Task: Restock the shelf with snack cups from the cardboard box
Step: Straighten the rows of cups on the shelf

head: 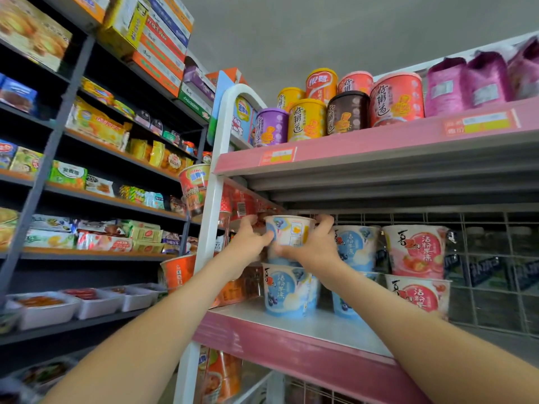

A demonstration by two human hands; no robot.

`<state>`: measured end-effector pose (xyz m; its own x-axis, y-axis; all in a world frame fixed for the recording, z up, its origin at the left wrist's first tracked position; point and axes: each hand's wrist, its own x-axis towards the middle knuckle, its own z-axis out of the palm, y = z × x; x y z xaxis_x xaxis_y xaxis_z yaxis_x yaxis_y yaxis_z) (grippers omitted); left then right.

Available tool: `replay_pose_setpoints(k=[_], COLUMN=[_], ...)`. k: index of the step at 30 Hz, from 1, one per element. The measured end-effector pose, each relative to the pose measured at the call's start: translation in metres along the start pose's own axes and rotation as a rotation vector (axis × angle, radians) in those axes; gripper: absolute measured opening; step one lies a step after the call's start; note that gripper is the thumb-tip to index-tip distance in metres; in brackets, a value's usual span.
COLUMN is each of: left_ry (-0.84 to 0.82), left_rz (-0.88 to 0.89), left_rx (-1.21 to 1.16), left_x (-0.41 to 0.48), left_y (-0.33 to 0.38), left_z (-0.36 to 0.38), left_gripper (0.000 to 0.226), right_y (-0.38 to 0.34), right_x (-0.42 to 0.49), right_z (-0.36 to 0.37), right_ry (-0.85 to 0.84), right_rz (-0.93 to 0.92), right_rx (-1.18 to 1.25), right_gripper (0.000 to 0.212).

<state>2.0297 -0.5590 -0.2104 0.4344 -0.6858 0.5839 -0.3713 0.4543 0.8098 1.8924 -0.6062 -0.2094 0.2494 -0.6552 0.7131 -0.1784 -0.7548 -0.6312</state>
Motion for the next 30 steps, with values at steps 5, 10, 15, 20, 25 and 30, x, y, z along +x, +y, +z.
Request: replay_pose_setpoints(k=[5, 10, 15, 20, 25, 30], left_ry=[0.058, 0.008, -0.025, -0.023, -0.048, 0.063], left_rz=[0.150, 0.192, 0.190, 0.187, 0.175, 0.329], left_rx=[0.056, 0.060, 0.006, -0.032, -0.056, 0.363], left_x=[-0.009, -0.015, -0.011, -0.011, -0.010, -0.011], left_y=[0.007, 0.011, 0.009, 0.004, -0.002, 0.002], left_z=[-0.008, -0.009, -0.006, -0.004, 0.001, 0.006], left_gripper=[0.045, 0.037, 0.035, 0.040, 0.041, 0.046], right_y=[0.001, 0.002, 0.009, 0.011, 0.010, 0.007], right_x=[-0.004, -0.003, 0.000, 0.002, 0.000, -0.004], right_z=[-0.006, -0.009, -0.002, -0.002, -0.003, -0.004], right_ry=[-0.159, -0.238, -0.245, -0.157, -0.126, -0.071], right_rz=[0.033, 0.023, 0.029, 0.006, -0.080, -0.129], right_rx=[0.225, 0.316, 0.242, 0.221, 0.091, -0.125], right_gripper=[0.091, 0.086, 0.119, 0.112, 0.092, 0.087])
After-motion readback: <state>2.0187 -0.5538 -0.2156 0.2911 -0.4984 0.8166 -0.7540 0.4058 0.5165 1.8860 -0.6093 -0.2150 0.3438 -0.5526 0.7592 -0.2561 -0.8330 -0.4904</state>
